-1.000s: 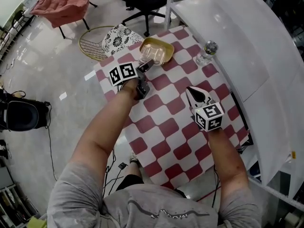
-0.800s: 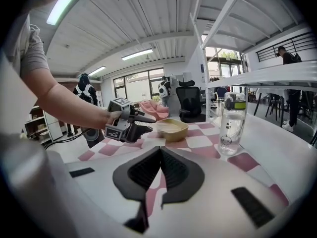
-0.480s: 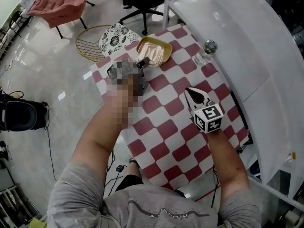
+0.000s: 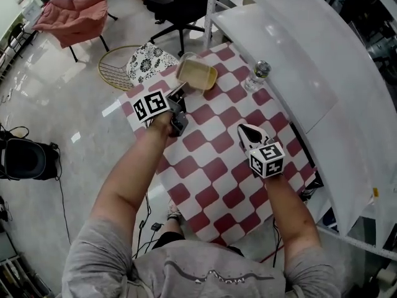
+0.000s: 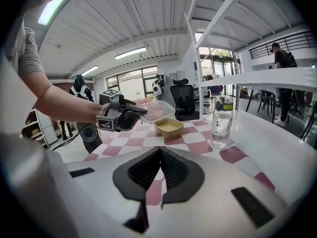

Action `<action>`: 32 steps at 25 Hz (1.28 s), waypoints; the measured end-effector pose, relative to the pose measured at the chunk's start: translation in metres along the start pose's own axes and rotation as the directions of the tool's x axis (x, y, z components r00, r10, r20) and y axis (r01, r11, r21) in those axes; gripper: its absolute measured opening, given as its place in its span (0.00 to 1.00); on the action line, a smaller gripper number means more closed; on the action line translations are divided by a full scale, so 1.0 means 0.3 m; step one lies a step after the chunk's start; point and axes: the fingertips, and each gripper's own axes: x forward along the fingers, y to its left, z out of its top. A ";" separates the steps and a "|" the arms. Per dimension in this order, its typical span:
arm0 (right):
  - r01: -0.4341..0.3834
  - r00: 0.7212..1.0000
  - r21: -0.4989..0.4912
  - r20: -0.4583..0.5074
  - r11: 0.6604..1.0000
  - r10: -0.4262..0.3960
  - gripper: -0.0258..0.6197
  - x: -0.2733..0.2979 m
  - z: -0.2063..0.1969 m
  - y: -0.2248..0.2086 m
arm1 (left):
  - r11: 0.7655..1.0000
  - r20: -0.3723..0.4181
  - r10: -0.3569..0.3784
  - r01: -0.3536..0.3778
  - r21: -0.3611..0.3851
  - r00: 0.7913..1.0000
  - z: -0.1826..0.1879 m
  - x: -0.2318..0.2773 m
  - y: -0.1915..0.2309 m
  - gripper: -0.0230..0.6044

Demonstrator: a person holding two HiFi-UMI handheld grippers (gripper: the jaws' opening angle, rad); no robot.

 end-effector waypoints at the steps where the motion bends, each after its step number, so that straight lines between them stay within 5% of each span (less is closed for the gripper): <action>1: 0.010 1.000 0.007 0.001 1.000 -0.010 0.08 -0.010 0.012 -0.003 | 1.000 -0.013 -0.006 0.006 0.024 1.000 -0.003 -0.009 -0.024 0.08; 8: 0.081 0.996 0.105 0.031 0.991 -0.085 0.08 -0.097 0.111 -0.021 | 0.989 -0.091 -0.051 0.063 0.135 0.995 -0.024 -0.073 -0.186 0.08; 17: 0.172 0.979 0.199 0.071 0.965 -0.189 0.08 -0.218 0.238 -0.027 | 0.942 -0.166 -0.143 0.186 0.279 0.976 -0.014 -0.179 -0.445 0.08; 27: 0.277 0.951 0.222 0.076 0.935 -0.300 0.08 -0.359 0.321 0.028 | 0.878 -0.239 -0.163 0.251 0.408 0.957 -0.030 -0.343 -0.559 0.08; 32: 0.329 0.933 0.220 0.074 0.918 -0.352 0.08 -0.439 0.314 0.068 | 0.823 -0.304 -0.179 0.312 0.474 0.936 -0.097 -0.414 -0.604 0.08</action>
